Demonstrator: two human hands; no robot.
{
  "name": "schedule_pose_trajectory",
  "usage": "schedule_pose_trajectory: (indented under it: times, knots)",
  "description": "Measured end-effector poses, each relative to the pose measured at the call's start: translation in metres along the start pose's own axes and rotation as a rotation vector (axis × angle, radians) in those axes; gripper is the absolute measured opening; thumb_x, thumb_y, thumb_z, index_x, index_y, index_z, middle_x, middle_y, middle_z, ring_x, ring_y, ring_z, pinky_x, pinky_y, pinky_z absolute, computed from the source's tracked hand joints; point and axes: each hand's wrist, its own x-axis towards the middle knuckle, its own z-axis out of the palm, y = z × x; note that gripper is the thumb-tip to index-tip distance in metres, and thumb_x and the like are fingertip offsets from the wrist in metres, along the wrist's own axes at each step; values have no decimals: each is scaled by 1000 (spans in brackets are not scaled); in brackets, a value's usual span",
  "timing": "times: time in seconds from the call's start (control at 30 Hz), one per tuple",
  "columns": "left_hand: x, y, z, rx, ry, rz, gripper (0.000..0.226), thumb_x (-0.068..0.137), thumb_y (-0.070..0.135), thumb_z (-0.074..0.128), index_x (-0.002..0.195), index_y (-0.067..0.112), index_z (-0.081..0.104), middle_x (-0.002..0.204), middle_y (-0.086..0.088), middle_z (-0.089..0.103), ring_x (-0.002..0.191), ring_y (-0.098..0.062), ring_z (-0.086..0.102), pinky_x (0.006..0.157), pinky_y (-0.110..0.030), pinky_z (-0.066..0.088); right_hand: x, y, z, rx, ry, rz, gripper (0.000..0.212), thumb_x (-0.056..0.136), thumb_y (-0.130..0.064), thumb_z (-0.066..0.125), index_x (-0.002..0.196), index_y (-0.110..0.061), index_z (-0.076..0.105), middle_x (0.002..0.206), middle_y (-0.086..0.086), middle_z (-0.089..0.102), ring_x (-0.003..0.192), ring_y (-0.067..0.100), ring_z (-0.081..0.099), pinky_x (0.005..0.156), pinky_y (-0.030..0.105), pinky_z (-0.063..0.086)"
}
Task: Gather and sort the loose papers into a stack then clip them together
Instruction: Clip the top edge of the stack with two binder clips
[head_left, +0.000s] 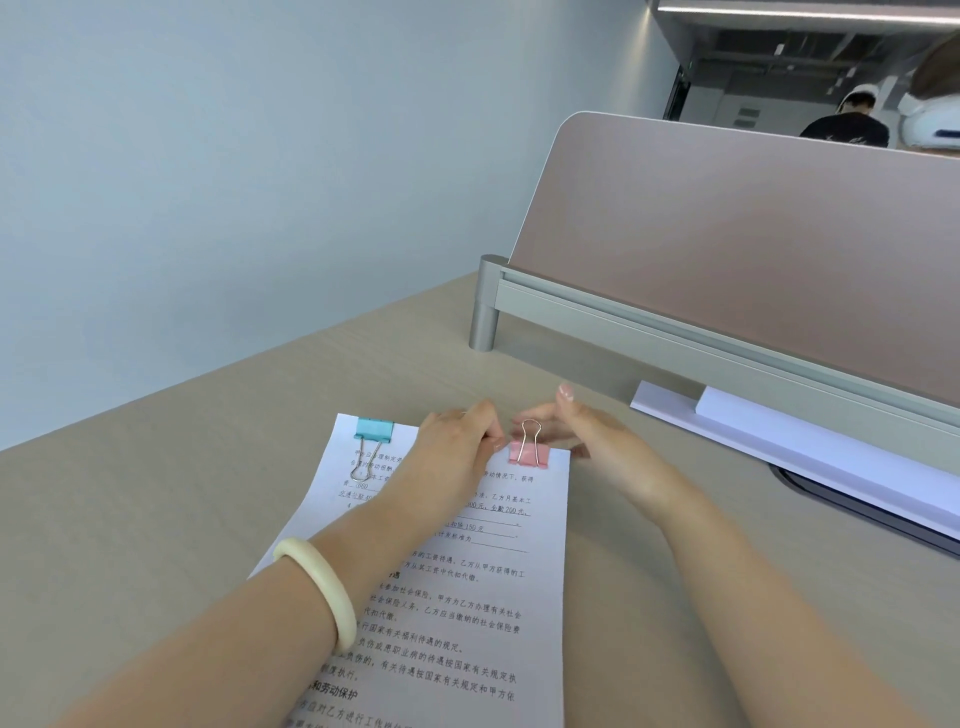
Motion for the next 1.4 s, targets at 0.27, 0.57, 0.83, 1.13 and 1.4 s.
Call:
schedule_pose_trajectory:
  times: [0.27,0.57,0.83,1.13,1.4]
  knots:
    - [1,1,0,-41,-39,-75,18,93,4,48,80,15,43,58,14,39,54,-2,36,54,-12,30,-19,-7,-11,-157,-287,-37,46,83,-64,48,91,-29,77,138,-27,45,126,-8,43,107,18,29]
    - [1,0,0,4,-58,-33,17,93,5,49,81,15,42,63,9,45,58,-9,38,57,-16,24,1,14,5,7,-94,30,22,86,-18,68,107,-14,61,102,9,73,81,9,61,60,12,43]
    - [-10,-2,-33,259,-398,-174,55,97,37,44,147,23,27,153,-1,24,141,-23,21,117,-34,17,-14,33,20,-607,242,-81,65,79,-47,69,135,-24,45,139,-6,39,131,17,29,108,30,27]
    - [-143,20,-103,382,-689,-272,131,35,99,-10,150,37,-3,159,10,-16,147,-14,-19,120,-36,-8,-127,11,82,-632,-194,-166,77,86,-63,46,151,-39,12,160,-12,-13,147,10,-17,120,32,-3]
    - [-230,37,-148,454,-780,-238,121,30,101,-9,136,46,-28,147,15,-35,135,-3,-32,113,-25,-16,-214,4,111,-762,-308,-165,95,71,-81,37,149,-45,-4,157,-11,-27,143,10,-29,117,30,-8]
